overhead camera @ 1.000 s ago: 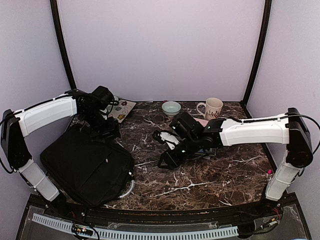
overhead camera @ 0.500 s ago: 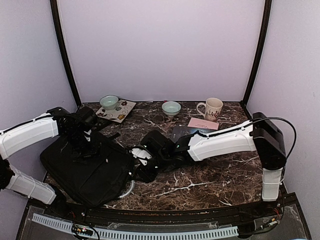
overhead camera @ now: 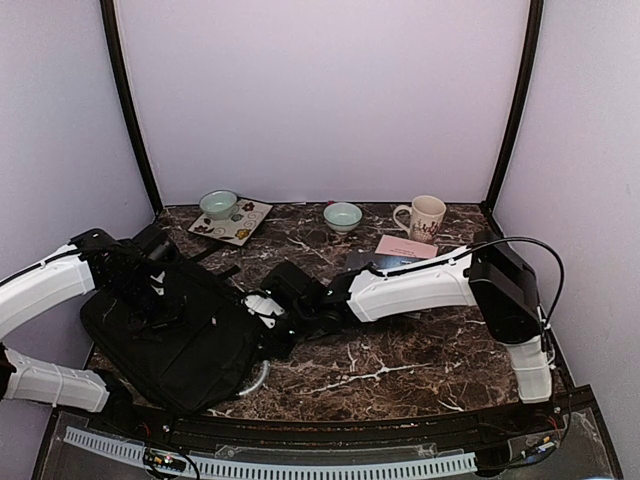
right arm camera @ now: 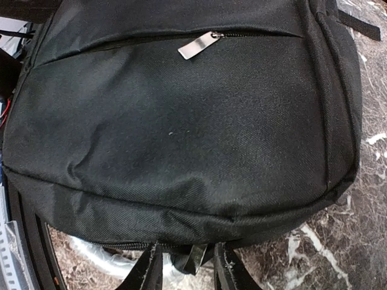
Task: Pack the student bag
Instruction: Grab the largest pocket of the student bag.
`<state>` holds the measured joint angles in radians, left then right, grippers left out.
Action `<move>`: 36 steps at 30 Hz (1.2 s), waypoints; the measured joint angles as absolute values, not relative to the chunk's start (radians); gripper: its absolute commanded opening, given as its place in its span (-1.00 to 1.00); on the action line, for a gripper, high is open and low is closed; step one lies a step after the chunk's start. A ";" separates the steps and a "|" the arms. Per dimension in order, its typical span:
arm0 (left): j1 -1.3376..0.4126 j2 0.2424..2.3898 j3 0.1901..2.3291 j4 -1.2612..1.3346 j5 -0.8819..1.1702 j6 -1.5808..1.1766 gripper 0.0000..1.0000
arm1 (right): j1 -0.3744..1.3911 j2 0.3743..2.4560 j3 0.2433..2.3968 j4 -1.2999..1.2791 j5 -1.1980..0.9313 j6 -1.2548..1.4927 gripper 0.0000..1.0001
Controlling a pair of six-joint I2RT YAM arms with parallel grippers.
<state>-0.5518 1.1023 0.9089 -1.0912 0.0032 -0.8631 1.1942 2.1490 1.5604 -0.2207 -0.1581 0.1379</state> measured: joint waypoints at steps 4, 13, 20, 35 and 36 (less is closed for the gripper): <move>-0.552 1.078 0.899 -1.100 0.006 -0.876 0.44 | 1.194 2.183 1.591 -0.250 -0.149 0.127 -0.40; -0.552 1.079 0.899 -1.098 0.008 -0.879 0.43 | 1.195 2.200 1.616 -0.316 -0.098 0.114 -0.35; -0.552 1.116 0.899 -1.089 0.011 -0.876 0.42 | 1.196 2.222 1.664 -0.369 -0.084 0.124 -0.47; -0.552 1.140 0.901 -1.071 0.034 -0.865 0.40 | 1.198 2.229 1.660 -0.349 -0.116 0.155 -1.00; -0.552 1.140 0.901 -1.070 0.038 -0.859 0.40 | 1.198 2.229 1.657 -0.344 -0.113 0.159 -1.00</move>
<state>-0.5518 1.1404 0.9009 -1.0702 0.0376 -0.8593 1.1980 2.2292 1.6566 -0.3439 -0.1131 0.1585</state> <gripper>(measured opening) 0.706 0.006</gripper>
